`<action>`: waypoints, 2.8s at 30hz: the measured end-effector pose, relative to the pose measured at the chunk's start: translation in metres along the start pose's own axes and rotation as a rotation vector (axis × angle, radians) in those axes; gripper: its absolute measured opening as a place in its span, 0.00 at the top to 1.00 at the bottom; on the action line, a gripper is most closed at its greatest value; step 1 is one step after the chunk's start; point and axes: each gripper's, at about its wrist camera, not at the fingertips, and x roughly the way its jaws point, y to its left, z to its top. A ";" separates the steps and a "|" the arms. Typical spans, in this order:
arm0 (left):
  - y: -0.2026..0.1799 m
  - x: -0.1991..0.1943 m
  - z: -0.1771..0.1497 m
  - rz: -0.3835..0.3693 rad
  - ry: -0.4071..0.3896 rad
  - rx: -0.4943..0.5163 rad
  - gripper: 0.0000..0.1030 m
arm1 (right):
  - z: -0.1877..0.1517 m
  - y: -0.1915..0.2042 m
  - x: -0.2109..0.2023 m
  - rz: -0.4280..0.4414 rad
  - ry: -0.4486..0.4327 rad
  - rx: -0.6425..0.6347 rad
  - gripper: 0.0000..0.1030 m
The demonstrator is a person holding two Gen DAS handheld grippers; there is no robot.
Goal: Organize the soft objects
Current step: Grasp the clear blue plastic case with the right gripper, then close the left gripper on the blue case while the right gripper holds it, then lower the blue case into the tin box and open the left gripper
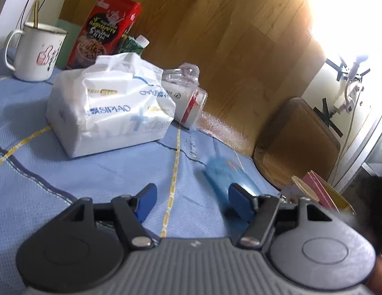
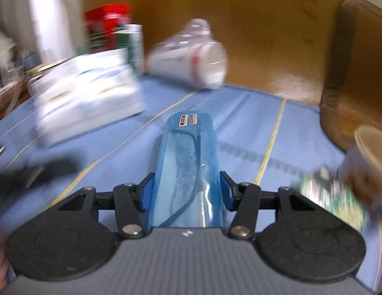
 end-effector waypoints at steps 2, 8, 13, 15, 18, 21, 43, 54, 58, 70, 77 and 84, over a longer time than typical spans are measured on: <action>0.001 0.001 0.000 -0.005 0.019 -0.007 0.36 | -0.023 0.005 -0.030 0.023 -0.014 -0.002 0.45; -0.013 0.005 -0.005 -0.057 0.104 0.073 0.36 | -0.085 0.020 -0.099 0.000 -0.082 0.040 0.45; -0.031 -0.006 -0.017 -0.179 0.213 0.027 0.25 | -0.113 0.029 -0.120 -0.043 -0.145 0.069 0.43; -0.042 -0.015 -0.022 -0.230 0.272 0.020 0.25 | -0.117 0.033 -0.122 -0.055 -0.150 0.036 0.37; -0.060 -0.025 -0.030 -0.255 0.328 0.029 0.18 | -0.125 0.032 -0.125 -0.059 -0.171 0.010 0.33; -0.071 -0.019 -0.047 -0.291 0.440 -0.003 0.18 | -0.132 0.031 -0.129 -0.050 -0.200 -0.023 0.45; -0.299 0.088 -0.057 -0.571 0.491 0.331 0.44 | -0.111 -0.095 -0.216 -0.507 -0.425 0.126 0.45; -0.353 0.133 -0.094 -0.543 0.537 0.425 0.43 | -0.112 -0.162 -0.201 -0.607 -0.324 0.228 0.45; -0.363 0.134 -0.099 -0.499 0.489 0.494 0.38 | -0.108 -0.173 -0.192 -0.671 -0.306 0.236 0.44; -0.336 0.094 -0.092 -0.381 0.357 0.617 0.25 | -0.125 -0.152 -0.212 -0.746 -0.430 0.352 0.36; -0.304 0.047 -0.088 -0.350 0.287 0.689 0.24 | -0.127 -0.123 -0.222 -0.710 -0.499 0.426 0.36; -0.267 0.024 -0.083 -0.274 0.265 0.664 0.24 | -0.116 -0.100 -0.211 -0.684 -0.488 0.410 0.36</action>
